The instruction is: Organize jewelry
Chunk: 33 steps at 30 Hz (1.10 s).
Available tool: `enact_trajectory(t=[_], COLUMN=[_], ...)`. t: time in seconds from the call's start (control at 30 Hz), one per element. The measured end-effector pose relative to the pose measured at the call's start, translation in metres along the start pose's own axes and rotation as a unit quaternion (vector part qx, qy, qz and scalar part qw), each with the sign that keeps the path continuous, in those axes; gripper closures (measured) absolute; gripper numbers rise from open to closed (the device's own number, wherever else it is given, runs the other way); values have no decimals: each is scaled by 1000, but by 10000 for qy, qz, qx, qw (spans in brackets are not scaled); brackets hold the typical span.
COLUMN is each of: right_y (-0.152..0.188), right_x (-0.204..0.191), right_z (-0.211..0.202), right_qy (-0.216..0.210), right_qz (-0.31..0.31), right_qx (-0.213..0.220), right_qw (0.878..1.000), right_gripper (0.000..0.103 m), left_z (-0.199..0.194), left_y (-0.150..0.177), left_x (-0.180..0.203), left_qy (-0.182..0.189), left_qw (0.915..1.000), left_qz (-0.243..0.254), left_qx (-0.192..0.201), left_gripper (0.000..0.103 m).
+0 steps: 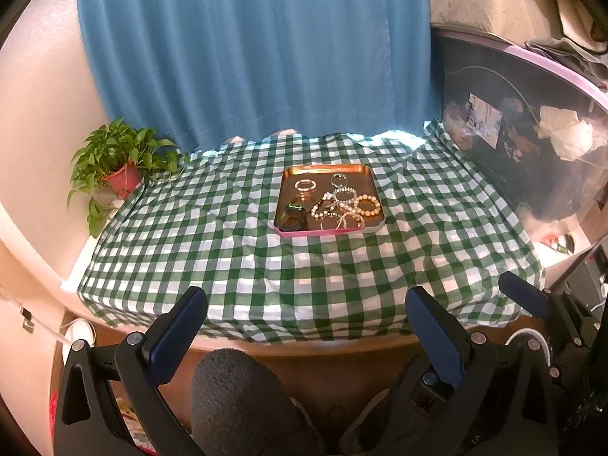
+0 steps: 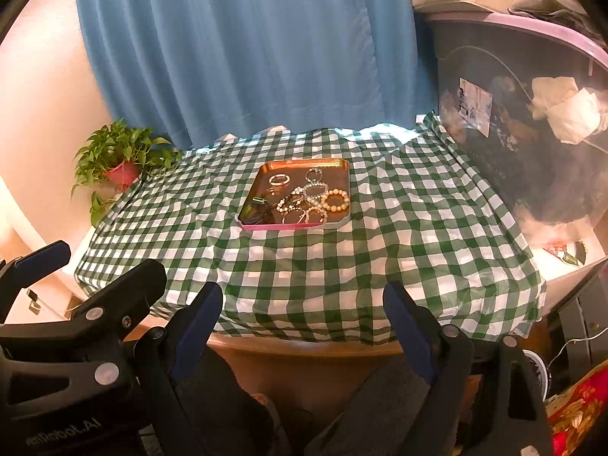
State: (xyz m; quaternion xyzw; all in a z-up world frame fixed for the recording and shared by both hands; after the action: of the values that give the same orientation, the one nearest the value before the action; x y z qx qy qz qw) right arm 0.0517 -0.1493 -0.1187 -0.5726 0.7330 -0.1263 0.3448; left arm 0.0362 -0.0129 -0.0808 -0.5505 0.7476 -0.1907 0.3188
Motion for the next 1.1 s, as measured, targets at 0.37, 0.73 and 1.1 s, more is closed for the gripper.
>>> enact_trajectory(t=[0.37, 0.73, 1.1], right_y=[1, 2, 3], right_x=[-2, -3, -3], right_z=[1, 0, -1], right_qy=[0, -32, -40], right_qz=[4, 30, 34], right_qx=[-16, -38, -47], right_qw=[10000, 10000, 10000], right_gripper=[19, 19, 19], left_z=[0, -2, -2], left_y=[0, 7, 6], left_x=[0, 1, 1], left_qy=[7, 30, 36], left_qw=[10000, 10000, 10000], left_qz=[-12, -55, -24], left_qx=[2, -63, -58], left_gripper=[0, 0, 0])
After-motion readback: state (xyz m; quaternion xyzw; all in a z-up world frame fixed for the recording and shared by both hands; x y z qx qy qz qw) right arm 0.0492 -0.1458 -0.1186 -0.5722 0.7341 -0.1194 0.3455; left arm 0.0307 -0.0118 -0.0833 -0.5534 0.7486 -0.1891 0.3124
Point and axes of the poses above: each gripper's, at about its wrist camera, not at the fingertips, and z roughly the way its jaws point, x to its right, y to its underside, the point moved 7 cm from there along z, roughly the way its jaws point, and after that the axes turned 15 degrees about z, right-handed, at the moved point
